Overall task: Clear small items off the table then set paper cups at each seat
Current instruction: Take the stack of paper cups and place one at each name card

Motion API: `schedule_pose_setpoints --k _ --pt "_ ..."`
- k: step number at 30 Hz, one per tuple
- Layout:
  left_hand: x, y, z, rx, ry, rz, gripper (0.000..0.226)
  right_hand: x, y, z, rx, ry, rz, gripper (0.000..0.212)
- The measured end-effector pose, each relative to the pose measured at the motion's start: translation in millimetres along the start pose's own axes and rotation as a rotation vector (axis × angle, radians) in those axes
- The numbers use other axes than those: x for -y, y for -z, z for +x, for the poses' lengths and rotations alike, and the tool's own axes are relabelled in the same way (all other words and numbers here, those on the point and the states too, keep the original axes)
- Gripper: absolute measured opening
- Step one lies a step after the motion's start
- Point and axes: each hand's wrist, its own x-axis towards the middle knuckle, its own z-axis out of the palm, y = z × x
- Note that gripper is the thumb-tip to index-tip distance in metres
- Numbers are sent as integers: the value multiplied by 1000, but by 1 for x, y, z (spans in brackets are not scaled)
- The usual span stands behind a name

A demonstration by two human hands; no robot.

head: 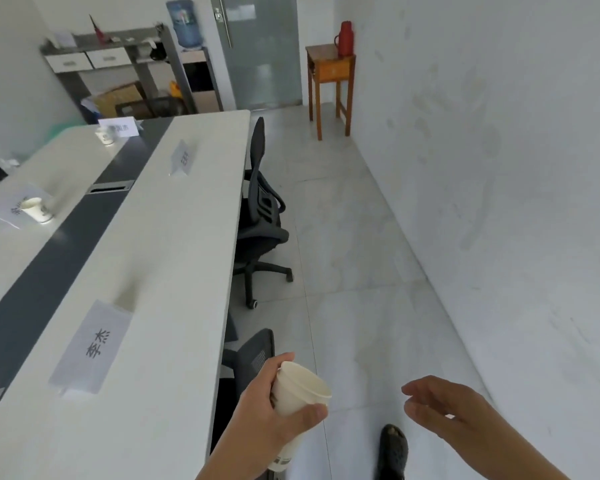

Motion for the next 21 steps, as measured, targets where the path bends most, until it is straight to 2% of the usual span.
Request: schedule_pose_setpoints --k 6,10,15,21 --pt "-42 -9 104 -177 40 -47 80 37 75 140 98 131 -52 12" --pt "-70 -8 152 -279 43 -85 72 76 109 222 179 217 -113 12" --pt "-72 14 200 -406 77 -125 78 133 107 305 345 338 -183 16" --pt "-71 65 277 -410 38 -187 97 201 73 404 508 393 -187 17"
